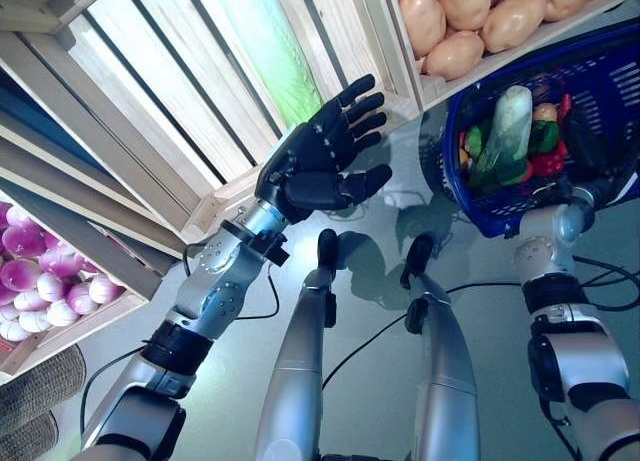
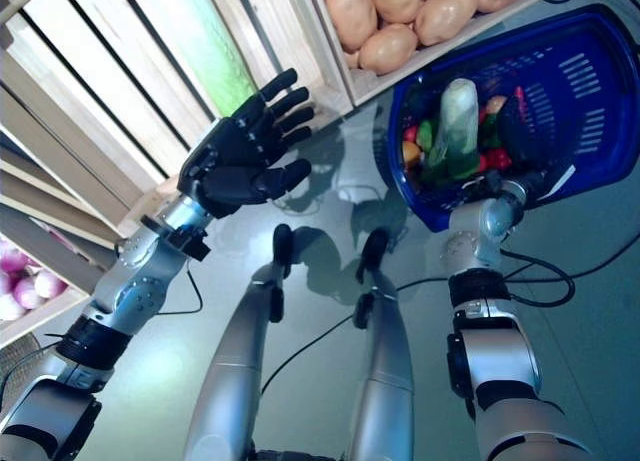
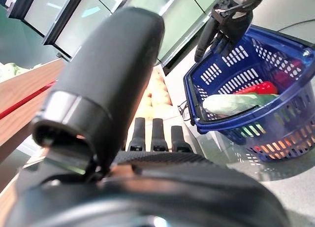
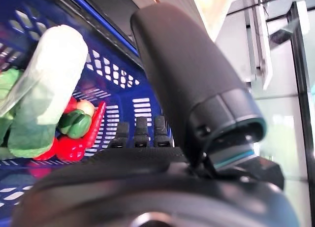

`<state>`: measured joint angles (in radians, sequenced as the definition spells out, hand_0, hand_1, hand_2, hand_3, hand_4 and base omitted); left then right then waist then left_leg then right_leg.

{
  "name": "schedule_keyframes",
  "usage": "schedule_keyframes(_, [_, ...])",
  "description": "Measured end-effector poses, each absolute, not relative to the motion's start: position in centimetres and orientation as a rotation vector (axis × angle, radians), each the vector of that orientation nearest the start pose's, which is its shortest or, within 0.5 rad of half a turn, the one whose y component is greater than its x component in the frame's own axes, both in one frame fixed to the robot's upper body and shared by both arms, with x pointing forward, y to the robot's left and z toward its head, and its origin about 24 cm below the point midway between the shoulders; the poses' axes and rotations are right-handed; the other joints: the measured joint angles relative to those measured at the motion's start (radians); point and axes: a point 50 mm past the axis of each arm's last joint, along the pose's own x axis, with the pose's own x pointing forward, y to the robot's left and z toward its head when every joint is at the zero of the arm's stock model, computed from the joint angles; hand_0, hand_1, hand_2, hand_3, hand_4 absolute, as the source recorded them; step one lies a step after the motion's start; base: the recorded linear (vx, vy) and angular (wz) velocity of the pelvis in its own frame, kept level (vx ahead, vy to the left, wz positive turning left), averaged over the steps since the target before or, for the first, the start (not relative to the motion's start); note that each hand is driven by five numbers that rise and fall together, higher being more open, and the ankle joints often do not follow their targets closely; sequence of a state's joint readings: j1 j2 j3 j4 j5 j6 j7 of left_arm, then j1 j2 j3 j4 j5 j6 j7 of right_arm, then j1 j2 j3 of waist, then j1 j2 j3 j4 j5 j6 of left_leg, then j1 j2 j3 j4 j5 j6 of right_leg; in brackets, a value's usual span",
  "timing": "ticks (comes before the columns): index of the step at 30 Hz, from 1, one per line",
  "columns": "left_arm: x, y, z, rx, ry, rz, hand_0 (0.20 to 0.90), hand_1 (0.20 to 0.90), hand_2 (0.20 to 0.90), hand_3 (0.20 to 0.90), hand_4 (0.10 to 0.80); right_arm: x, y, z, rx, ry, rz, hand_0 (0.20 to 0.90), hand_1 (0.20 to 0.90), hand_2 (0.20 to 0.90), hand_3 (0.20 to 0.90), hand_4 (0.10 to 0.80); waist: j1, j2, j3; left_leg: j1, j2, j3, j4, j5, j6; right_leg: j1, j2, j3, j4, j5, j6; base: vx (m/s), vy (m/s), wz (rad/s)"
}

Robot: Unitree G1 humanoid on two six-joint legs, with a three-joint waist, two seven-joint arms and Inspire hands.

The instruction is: Put vegetables into the basket

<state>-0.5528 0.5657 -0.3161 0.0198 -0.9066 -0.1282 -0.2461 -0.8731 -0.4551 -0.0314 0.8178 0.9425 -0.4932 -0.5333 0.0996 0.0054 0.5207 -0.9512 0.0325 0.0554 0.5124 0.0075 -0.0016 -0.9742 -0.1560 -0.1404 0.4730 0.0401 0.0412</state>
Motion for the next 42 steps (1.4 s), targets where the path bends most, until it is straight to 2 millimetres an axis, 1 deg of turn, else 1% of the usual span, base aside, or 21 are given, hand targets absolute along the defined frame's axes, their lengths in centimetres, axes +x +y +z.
schedule_keyframes(4, [31.2, 14.5, 20.0, -0.062, -0.495, -0.626, 0.9, 0.9, 0.9, 0.9, 0.8, 36.5, -28.3, 17.7, 0.672, -0.457, -0.707, 0.9, 0.9, 0.9, 0.9, 0.8, -0.002, 0.0, 0.0, 0.007, 0.0, 0.001, -0.001, -0.001, -0.001, 0.008, 0.001, 0.0, 0.0, 0.0, 0.0, 0.019, 0.028, -0.01])
schedule_keyframes(6, [31.2, 15.4, 20.4, 0.031, -0.524, -0.572, 0.9, 0.9, 0.9, 0.9, 0.8, 36.1, -28.3, 17.1, 0.662, -0.459, -0.685, 0.9, 0.9, 0.9, 0.9, 0.8, -0.003, 0.0, 0.0, 0.012, 0.001, 0.002, -0.001, 0.0, -0.004, 0.013, 0.002, 0.001, 0.0, 0.0, 0.0, 0.043, 0.054, -0.02])
schedule_keyframes(7, [31.2, 16.1, 20.7, 0.08, -0.538, -0.529, 0.9, 0.9, 0.9, 0.9, 0.8, 35.7, -28.5, 16.3, 0.653, -0.451, -0.674, 0.9, 0.9, 0.9, 0.9, 0.8, -0.003, 0.0, 0.0, 0.019, 0.001, 0.002, -0.002, -0.001, -0.005, 0.019, 0.002, 0.002, 0.0, 0.0, 0.0, 0.06, 0.07, -0.01])
schedule_keyframes(9, [31.2, 16.8, 21.0, 0.09, -0.551, -0.494, 0.9, 0.9, 0.9, 0.9, 0.8, 35.1, -28.6, 15.3, 0.639, -0.442, -0.662, 0.9, 0.9, 0.9, 0.9, 0.8, -0.005, 0.0, 0.0, 0.033, 0.001, 0.003, -0.005, -0.002, -0.005, 0.032, 0.002, 0.002, -0.001, -0.002, -0.001, 0.045, 0.055, 0.0])
schedule_keyframes(11, [30.8, 17.9, 21.1, 0.076, -0.566, -0.455, 0.9, 0.9, 0.9, 0.9, 0.8, 34.3, -28.4, 13.8, 0.633, -0.423, -0.637, 0.9, 0.9, 0.9, 0.9, 0.8, -0.009, 0.0, 0.0, 0.062, 0.0, 0.004, -0.023, -0.002, -0.004, 0.059, 0.002, 0.002, -0.017, -0.003, 0.002, 0.034, 0.045, -0.01])
schedule_keyframes(13, [30.4, 18.7, 21.0, 0.09, -0.578, -0.422, 0.9, 0.9, 0.9, 0.9, 0.8, 33.5, -27.9, 11.9, 0.661, -0.385, -0.603, 0.9, 0.9, 0.9, 0.9, 0.8, -0.017, 0.0, 0.0, 0.099, -0.001, 0.004, -0.043, -0.002, -0.003, 0.093, 0.005, 0.002, -0.037, -0.001, 0.004, 0.047, 0.037, -0.05])
schedule_keyframes(14, [30.1, 18.9, 21.0, 0.123, -0.587, -0.398, 0.9, 0.9, 0.9, 0.9, 0.8, 33.0, -27.4, 10.9, 0.676, -0.364, -0.585, 0.9, 0.9, 0.9, 0.9, 0.8, -0.02, -0.001, 0.0, 0.12, -0.001, 0.002, -0.06, -0.002, -0.004, 0.113, 0.007, 0.003, -0.051, -0.001, 0.006, 0.048, 0.032, -0.09])
schedule_keyframes(17, [29.6, 19.0, 21.1, 0.201, -0.609, -0.352, 0.9, 0.9, 0.9, 0.9, 0.8, 31.8, -25.9, 9.6, 0.708, -0.344, -0.529, 0.9, 0.9, 0.9, 0.9, 0.8, -0.028, -0.001, 0.0, 0.162, -0.003, 0.002, -0.093, 0.0, -0.007, 0.149, 0.013, 0.009, -0.078, 0.002, 0.009, 0.028, 0.049, -0.09])
schedule_keyframes(19, [29.5, 19.1, 21.0, 0.24, -0.612, -0.331, 0.9, 0.9, 0.9, 0.9, 0.8, 31.0, -25.5, 9.0, 0.701, -0.324, -0.505, 0.9, 0.9, 0.9, 0.9, 0.8, -0.033, -0.001, 0.0, 0.186, -0.005, 0.004, -0.106, 0.001, -0.009, 0.167, 0.019, 0.02, -0.092, 0.005, 0.013, 0.042, 0.067, -0.1])
schedule_keyframes(22, [29.2, 19.9, 20.6, 0.343, -0.599, -0.28, 0.9, 0.9, 0.9, 0.9, 0.8, 30.5, -25.2, 8.6, 0.688, -0.311, -0.468, 0.9, 0.9, 0.9, 0.9, 0.8, -0.055, -0.002, 0.0, 0.203, -0.004, 0.005, -0.109, -0.003, -0.009, 0.183, 0.021, 0.02, -0.092, 0.003, 0.015, 0.037, 0.058, -0.02])
schedule_keyframes(25, [29.0, 21.1, 20.2, 0.547, -0.549, -0.227, 0.9, 0.9, 0.9, 0.9, 0.8, 29.8, -25.3, 8.4, 0.681, -0.313, -0.453, 0.9, 0.9, 0.9, 0.9, 0.8, -0.062, -0.002, 0.0, 0.226, -0.002, 0.008, -0.121, -0.005, -0.009, 0.198, 0.022, 0.02, -0.092, 0.0, 0.013, 0.018, 0.077, -0.02])
schedule_keyframes(27, [29.2, 22.3, 20.3, 0.755, -0.498, -0.178, 0.9, 0.9, 0.9, 0.9, 0.8, 29.6, -25.5, 8.3, 0.67, -0.312, -0.447, 0.9, 0.9, 0.9, 0.9, 0.8, -0.062, -0.002, 0.0, 0.241, -0.002, 0.012, -0.126, -0.005, -0.01, 0.21, 0.022, 0.022, -0.091, -0.004, 0.013, 0.016, 0.07, -0.03])
schedule_keyframes(29, [29.3, 23.4, 21.0, 1.023, -0.462, -0.128, 0.9, 0.9, 0.9, 0.9, 0.8, 29.5, -25.7, 8.7, 0.664, -0.319, -0.426, 0.9, 0.9, 0.9, 0.9, 0.8, -0.068, -0.001, 0.0, 0.246, -0.002, 0.012, -0.126, -0.006, -0.012, 0.213, 0.02, 0.023, -0.088, -0.004, 0.013, 0.002, 0.057, 0.0])
schedule_keyframes(31, [29.5, 23.9, 21.8, 1.196, -0.449, -0.085, 0.9, 0.9, 0.9, 0.9, 0.8, 29.5, -26.1, 9.0, 0.666, -0.329, -0.415, 0.9, 0.9, 0.9, 0.9, 0.8, -0.073, -0.001, -0.001, 0.246, -0.001, 0.013, -0.125, -0.007, -0.016, 0.212, 0.019, 0.023, -0.087, -0.006, 0.014, 0.001, 0.046, 0.01])
schedule_keyframes(32, [29.6, 23.8, 22.1, 1.256, -0.446, -0.075, 0.9, 0.9, 0.9, 0.9, 0.8, 29.4, -26.3, 9.1, 0.658, -0.328, -0.415, 0.9, 0.9, 0.9, 0.9, 0.8, -0.071, -0.001, -0.001, 0.246, 0.0, 0.013, -0.125, -0.006, -0.017, 0.212, 0.018, 0.024, -0.087, -0.008, 0.017, 0.004, 0.036, 0.01])
schedule_keyframes(35, [30.4, 23.0, 23.8, 1.488, -0.441, -0.077, 0.9, 0.9, 0.9, 0.9, 0.8, 29.5, -26.4, 9.3, 0.627, -0.327, -0.386, 0.9, 0.9, 0.9, 0.9, 0.8, -0.074, -0.001, -0.001, 0.241, 0.001, 0.012, -0.13, -0.004, -0.017, 0.206, 0.016, 0.023, -0.088, -0.011, 0.012, -0.015, 0.023, 0.02])
schedule_keyframes(38, [30.8, 22.3, 24.8, 1.59, -0.447, -0.063, 0.9, 0.9, 0.9, 0.9, 0.8, 29.7, -25.9, 9.3, 0.615, -0.32, -0.35, 0.9, 0.9, 0.9, 0.9, 0.8, -0.082, -0.001, -0.001, 0.237, 0.003, 0.016, -0.138, -0.003, -0.018, 0.196, 0.016, 0.025, -0.088, -0.011, 0.011, -0.001, 0.02, -0.04])
schedule_keyframes(40, [31.0, 21.9, 24.9, 1.648, -0.444, -0.064, 0.9, 0.9, 0.9, 0.9, 0.8, 29.6, -25.7, 9.0, 0.611, -0.31, -0.343, 0.9, 0.9, 0.9, 0.9, 0.8, -0.089, -0.001, -0.001, 0.236, 0.004, 0.019, -0.142, -0.001, -0.022, 0.192, 0.017, 0.024, -0.088, -0.014, 0.009, 0.018, 0.011, -0.04])
schedule_keyframes(42, [31.0, 21.8, 24.7, 1.716, -0.436, -0.059, 0.9, 0.9, 0.9, 0.9, 0.8, 29.6, -25.7, 9.0, 0.608, -0.308, -0.341, 0.9, 0.9, 0.9, 0.9, 0.8, -0.096, -0.001, 0.0, 0.235, 0.004, 0.022, -0.15, -0.001, -0.021, 0.186, 0.018, 0.024, -0.087, -0.012, 0.006, 0.001, 0.025, -0.04])
